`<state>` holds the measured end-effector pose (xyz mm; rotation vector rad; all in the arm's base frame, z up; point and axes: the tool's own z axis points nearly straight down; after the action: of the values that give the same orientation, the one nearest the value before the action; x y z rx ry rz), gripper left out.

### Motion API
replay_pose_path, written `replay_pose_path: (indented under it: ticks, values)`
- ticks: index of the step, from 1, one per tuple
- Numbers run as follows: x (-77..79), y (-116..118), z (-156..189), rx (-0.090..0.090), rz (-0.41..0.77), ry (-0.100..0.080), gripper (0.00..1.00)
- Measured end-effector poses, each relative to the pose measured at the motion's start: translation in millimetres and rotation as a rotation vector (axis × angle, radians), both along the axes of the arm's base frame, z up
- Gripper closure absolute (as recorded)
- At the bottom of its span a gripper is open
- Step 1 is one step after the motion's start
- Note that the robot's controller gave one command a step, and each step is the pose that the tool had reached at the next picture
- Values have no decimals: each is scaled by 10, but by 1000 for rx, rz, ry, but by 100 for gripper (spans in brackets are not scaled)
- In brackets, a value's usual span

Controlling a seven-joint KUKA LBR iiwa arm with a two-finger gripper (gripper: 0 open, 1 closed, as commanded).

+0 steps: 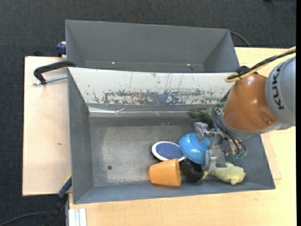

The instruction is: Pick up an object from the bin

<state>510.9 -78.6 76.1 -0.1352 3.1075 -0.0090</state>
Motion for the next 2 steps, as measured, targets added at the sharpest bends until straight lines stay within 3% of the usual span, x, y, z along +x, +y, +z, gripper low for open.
replay_pose_path:
  ticks: [1, 2]
  values:
    - [-29, 777, 271, 4, 141, 16, 0]
    - [119, 1168, 313, -4, 499, 17, 0]
